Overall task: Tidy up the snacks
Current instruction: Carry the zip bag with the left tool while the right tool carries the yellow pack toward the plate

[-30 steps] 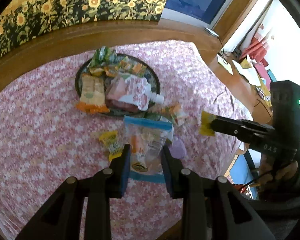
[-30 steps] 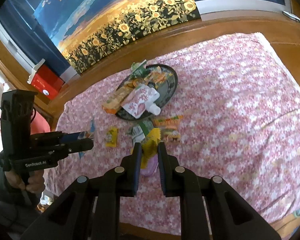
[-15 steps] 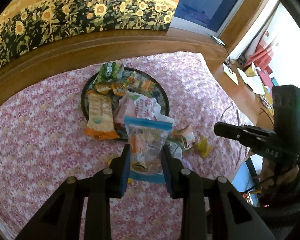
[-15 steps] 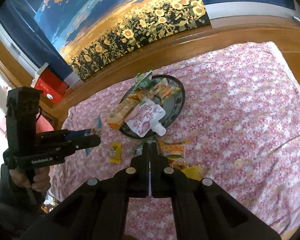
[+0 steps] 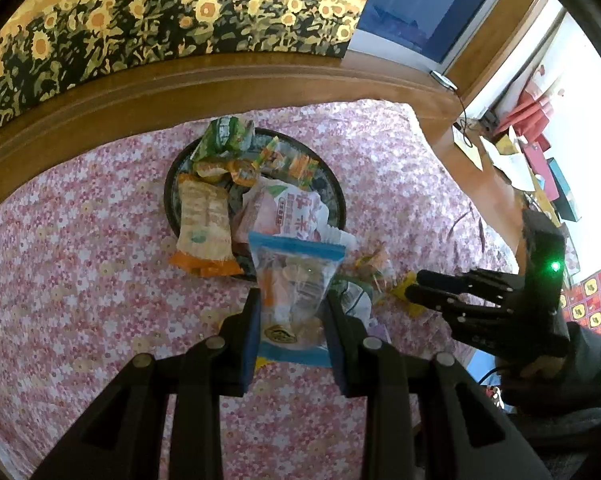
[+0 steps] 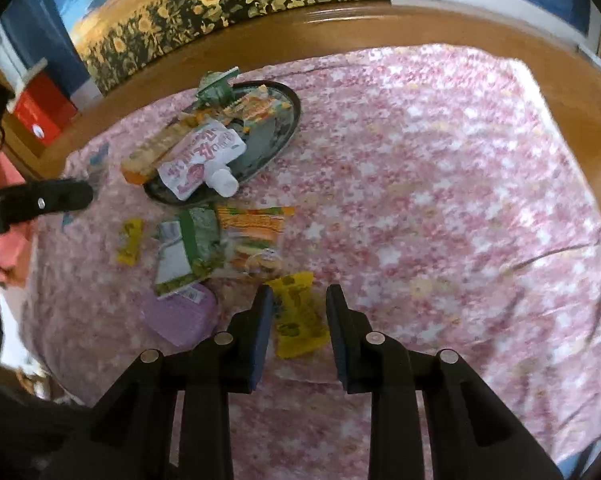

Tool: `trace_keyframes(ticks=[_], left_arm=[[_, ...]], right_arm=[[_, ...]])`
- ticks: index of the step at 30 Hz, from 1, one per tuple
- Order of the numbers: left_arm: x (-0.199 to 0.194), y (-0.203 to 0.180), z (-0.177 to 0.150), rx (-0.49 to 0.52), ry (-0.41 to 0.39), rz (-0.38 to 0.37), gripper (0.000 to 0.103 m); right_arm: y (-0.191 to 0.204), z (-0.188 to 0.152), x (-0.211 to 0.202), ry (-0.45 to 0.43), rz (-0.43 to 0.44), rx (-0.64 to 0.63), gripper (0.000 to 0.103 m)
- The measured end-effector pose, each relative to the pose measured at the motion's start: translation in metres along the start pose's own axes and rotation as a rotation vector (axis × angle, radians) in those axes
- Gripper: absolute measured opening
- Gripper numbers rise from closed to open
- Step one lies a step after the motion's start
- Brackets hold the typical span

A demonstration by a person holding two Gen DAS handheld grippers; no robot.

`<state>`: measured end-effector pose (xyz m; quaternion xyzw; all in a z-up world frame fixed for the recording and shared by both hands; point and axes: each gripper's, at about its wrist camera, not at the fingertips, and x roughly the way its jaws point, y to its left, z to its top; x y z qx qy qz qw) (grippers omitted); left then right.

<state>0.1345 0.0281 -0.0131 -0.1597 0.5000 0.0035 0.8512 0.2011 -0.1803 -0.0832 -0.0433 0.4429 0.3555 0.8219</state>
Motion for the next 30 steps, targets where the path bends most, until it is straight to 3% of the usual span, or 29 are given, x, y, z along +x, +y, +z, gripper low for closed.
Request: trace_keyframes(ticks=[3, 4, 11, 17, 30], left_arm=[[0.000, 0.000, 0.000, 0.000, -0.001, 0.001, 0.031], [0.000, 0.000, -0.001, 0.000, -0.002, 0.002, 0.031], [-0.003, 0.000, -0.002, -0.001, -0.011, -0.001, 0.031], [-0.002, 0.000, 0.001, -0.001, -0.018, -0.003, 0.031], [0.005, 0.011, 0.027, 0.010, -0.027, 0.021, 0.031]], right_arm=[[0.003, -0.001, 0.010, 0.032, 0.010, -0.009, 0.028], [0.004, -0.002, 0.010, 0.028, 0.012, -0.012, 0.022], [0.008, 0.002, -0.020, -0.036, 0.084, 0.011, 0.021], [0.017, 0.022, -0.041, -0.096, 0.100, 0.010, 0.021], [0.026, 0.065, -0.029, -0.108, 0.121, -0.016, 0.022]])
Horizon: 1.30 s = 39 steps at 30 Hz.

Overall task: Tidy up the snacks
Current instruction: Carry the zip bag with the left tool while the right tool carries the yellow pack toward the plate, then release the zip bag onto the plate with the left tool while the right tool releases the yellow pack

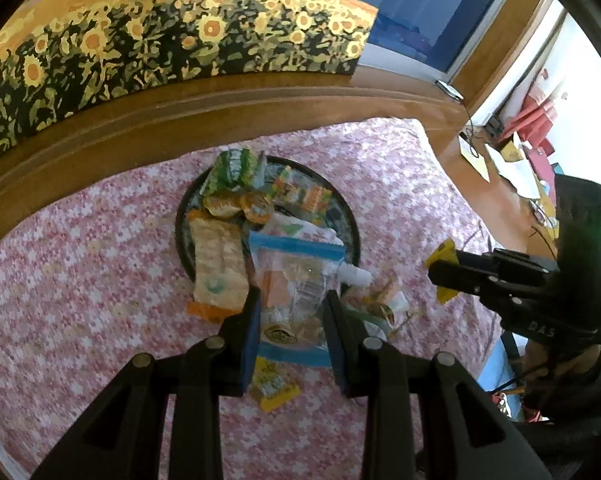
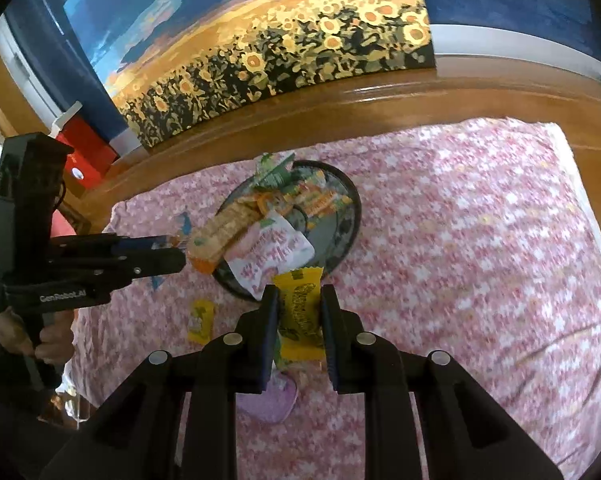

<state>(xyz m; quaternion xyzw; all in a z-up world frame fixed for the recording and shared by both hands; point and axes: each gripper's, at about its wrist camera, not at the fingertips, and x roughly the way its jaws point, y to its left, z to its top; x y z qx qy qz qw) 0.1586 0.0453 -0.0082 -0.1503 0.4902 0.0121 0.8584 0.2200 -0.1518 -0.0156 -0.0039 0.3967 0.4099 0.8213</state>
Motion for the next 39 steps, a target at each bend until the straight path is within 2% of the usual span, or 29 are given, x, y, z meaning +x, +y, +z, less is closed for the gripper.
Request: trace_keyframes(ticks=[18, 27, 39], left_arm=[[0.043, 0.017, 0.035, -0.023, 0.045, -0.019, 0.031], [0.051, 0.026, 0.050, -0.033, 0.037, -0.012, 0.031], [0.058, 0.034, 0.051, -0.038, 0.062, 0.010, 0.032]], right_arm=[[0.003, 0.058, 0.044, 0.021, 0.034, -0.058, 0.022], [0.008, 0.071, 0.072, 0.054, 0.034, -0.101, 0.022], [0.014, 0.077, 0.095, 0.073, 0.029, -0.119, 0.022]])
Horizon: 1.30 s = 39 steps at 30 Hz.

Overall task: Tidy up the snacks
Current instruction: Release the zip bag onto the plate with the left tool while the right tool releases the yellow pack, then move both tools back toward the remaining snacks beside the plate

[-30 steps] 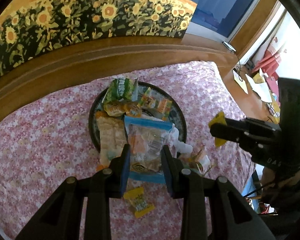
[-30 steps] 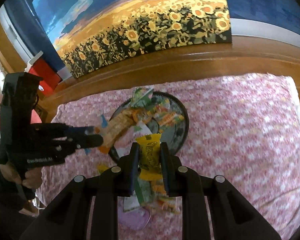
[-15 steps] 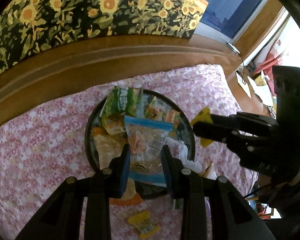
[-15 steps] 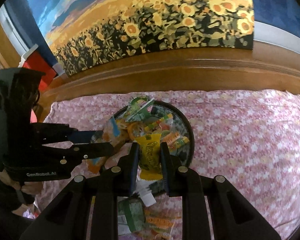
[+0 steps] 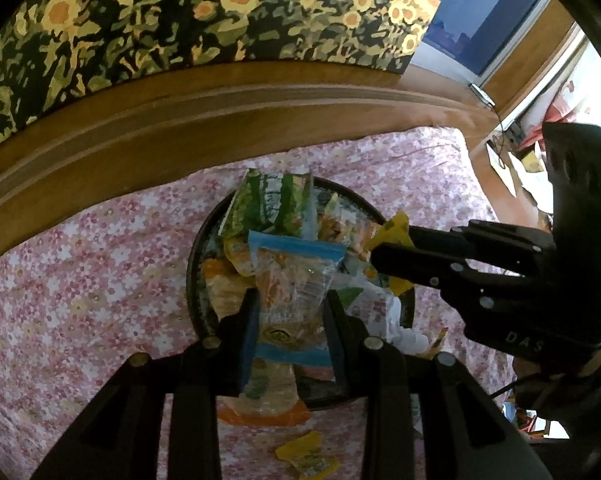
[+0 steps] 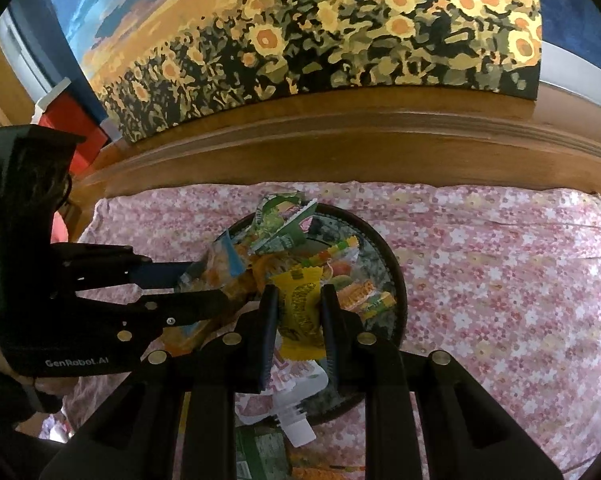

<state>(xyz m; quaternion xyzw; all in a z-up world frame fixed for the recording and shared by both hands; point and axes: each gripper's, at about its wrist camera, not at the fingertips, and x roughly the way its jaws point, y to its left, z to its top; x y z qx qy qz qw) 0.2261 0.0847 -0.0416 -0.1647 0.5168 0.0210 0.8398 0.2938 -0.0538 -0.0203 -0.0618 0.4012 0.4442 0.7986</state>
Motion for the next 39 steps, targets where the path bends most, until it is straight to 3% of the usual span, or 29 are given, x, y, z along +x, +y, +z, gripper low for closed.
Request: trace_keyframes(ticks=[9, 12, 14, 22, 25, 28, 34, 39], left_arm=[[-0.002, 0.003, 0.003, 0.007, 0.003, 0.044, 0.035], [-0.003, 0.002, 0.005, 0.009, 0.001, 0.050, 0.044], [-0.004, 0.000, 0.006, 0.010, -0.005, 0.055, 0.057], [-0.015, 0.002, 0.010, -0.002, -0.039, 0.070, 0.069], [-0.016, 0.004, 0.009, -0.004, -0.039, 0.082, 0.069], [-0.018, 0.004, 0.009, -0.008, -0.039, 0.083, 0.070], [-0.026, 0.010, 0.006, -0.036, -0.052, 0.073, 0.070], [-0.038, 0.014, 0.003, -0.040, -0.068, 0.076, 0.070]], right_arm=[[0.004, 0.002, 0.006, 0.003, -0.002, -0.013, 0.022], [0.004, 0.001, 0.007, 0.002, -0.003, -0.020, 0.022], [0.004, 0.001, 0.008, 0.004, -0.001, -0.020, 0.022], [0.006, 0.001, 0.008, 0.003, -0.014, -0.019, 0.024], [0.006, 0.002, 0.006, -0.004, -0.021, -0.016, 0.038], [0.005, 0.002, 0.004, -0.007, -0.014, -0.010, 0.044], [0.006, -0.001, -0.004, -0.013, -0.036, -0.006, 0.075], [0.007, -0.004, -0.018, -0.041, -0.049, 0.006, 0.079]])
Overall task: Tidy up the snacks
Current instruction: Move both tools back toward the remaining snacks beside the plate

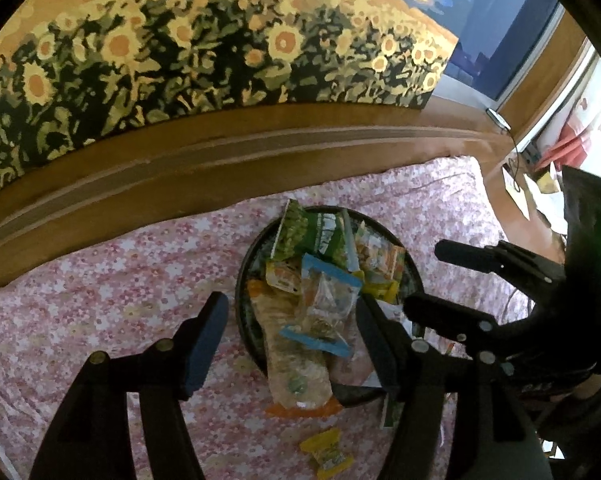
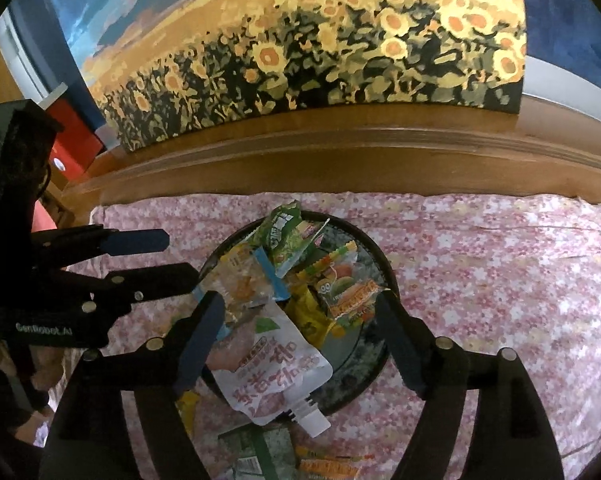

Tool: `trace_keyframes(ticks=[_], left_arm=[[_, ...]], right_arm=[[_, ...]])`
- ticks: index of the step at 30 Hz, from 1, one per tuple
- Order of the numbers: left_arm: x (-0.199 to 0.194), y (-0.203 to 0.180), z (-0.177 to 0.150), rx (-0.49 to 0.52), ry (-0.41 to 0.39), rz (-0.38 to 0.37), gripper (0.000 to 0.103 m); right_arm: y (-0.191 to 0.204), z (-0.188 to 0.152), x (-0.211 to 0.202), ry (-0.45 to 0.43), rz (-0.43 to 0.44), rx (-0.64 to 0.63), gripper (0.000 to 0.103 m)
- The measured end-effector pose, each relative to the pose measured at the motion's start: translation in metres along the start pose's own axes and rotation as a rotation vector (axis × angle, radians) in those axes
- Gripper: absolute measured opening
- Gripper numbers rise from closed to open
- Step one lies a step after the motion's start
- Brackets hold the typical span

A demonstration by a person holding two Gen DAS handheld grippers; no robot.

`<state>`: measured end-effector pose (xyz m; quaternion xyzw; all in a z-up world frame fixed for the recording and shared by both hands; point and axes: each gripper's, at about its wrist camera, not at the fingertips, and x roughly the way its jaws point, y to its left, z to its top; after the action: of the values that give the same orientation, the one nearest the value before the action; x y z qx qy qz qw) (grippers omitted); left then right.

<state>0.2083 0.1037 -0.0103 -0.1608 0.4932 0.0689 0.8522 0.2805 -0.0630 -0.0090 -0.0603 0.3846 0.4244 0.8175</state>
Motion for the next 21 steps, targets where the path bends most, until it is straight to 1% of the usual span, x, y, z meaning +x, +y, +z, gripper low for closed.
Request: trace_keyframes(ticks=[4, 6, 9, 15, 21], left_arm=[[-0.006, 0.002, -0.002, 0.006, -0.010, 0.017, 0.070], [-0.010, 0.003, -0.004, 0.006, -0.015, 0.013, 0.070], [-0.013, 0.004, -0.008, 0.009, -0.021, 0.022, 0.070], [-0.017, 0.006, -0.024, -0.001, -0.017, 0.026, 0.070], [-0.017, 0.003, -0.040, -0.016, -0.004, 0.031, 0.070]], right_arm=[[0.001, -0.005, -0.007, -0.002, -0.014, 0.006, 0.080], [0.000, -0.007, -0.010, -0.002, -0.020, 0.010, 0.080], [-0.001, -0.010, -0.018, -0.018, -0.024, 0.017, 0.080], [-0.006, -0.017, -0.031, -0.039, -0.020, 0.050, 0.080], [-0.011, -0.029, -0.033, -0.026, -0.035, 0.074, 0.082]])
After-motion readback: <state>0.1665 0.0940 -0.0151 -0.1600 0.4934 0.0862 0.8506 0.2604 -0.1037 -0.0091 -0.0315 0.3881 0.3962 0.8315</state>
